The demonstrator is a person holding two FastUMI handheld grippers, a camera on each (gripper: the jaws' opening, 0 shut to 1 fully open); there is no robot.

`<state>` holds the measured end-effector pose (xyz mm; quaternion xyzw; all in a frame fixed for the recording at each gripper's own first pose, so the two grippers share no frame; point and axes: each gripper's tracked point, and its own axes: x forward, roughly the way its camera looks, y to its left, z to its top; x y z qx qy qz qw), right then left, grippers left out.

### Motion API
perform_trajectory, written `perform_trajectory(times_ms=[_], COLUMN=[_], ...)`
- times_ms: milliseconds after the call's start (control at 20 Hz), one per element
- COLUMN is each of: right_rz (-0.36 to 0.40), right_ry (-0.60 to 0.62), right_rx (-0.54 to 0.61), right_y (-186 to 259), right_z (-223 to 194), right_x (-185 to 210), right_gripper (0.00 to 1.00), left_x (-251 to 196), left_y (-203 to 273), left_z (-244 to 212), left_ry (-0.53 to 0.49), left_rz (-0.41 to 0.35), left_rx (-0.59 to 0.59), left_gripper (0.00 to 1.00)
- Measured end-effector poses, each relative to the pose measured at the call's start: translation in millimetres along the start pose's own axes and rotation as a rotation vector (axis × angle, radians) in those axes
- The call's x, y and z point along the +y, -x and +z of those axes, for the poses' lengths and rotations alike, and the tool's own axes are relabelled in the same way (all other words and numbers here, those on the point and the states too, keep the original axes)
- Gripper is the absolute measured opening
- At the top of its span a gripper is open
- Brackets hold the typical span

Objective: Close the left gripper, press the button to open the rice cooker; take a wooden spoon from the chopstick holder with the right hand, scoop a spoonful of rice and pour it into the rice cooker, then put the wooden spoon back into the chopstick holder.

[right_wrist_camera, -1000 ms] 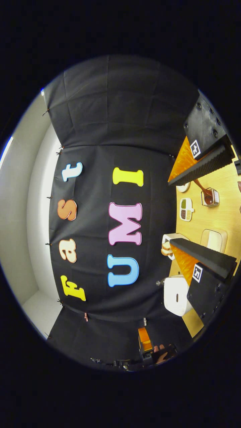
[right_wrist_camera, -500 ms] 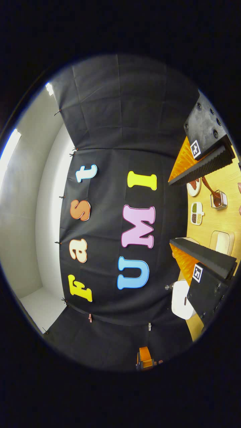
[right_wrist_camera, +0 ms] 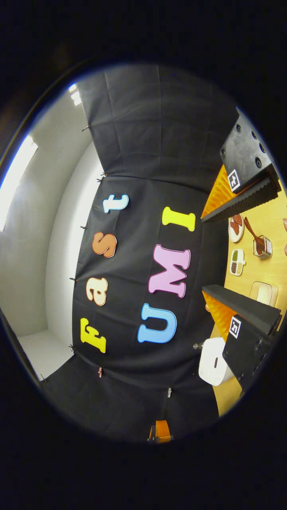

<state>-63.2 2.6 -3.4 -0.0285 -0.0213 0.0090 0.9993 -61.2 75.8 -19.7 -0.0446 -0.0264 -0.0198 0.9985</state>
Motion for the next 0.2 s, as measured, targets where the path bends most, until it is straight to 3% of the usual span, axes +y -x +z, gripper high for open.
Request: perform_trajectory(times_ms=[200], right_rz=[0.011], right_ry=[-0.001], right_rx=[0.039], right_y=[4.3], right_z=[-10.4], right_x=[2.8], right_gripper=[0.97], left_x=[-6.1], left_y=[5.4], left_z=[-8.3], left_ry=[-0.007], left_rz=[-0.006], left_rx=[0.023], left_gripper=[0.94])
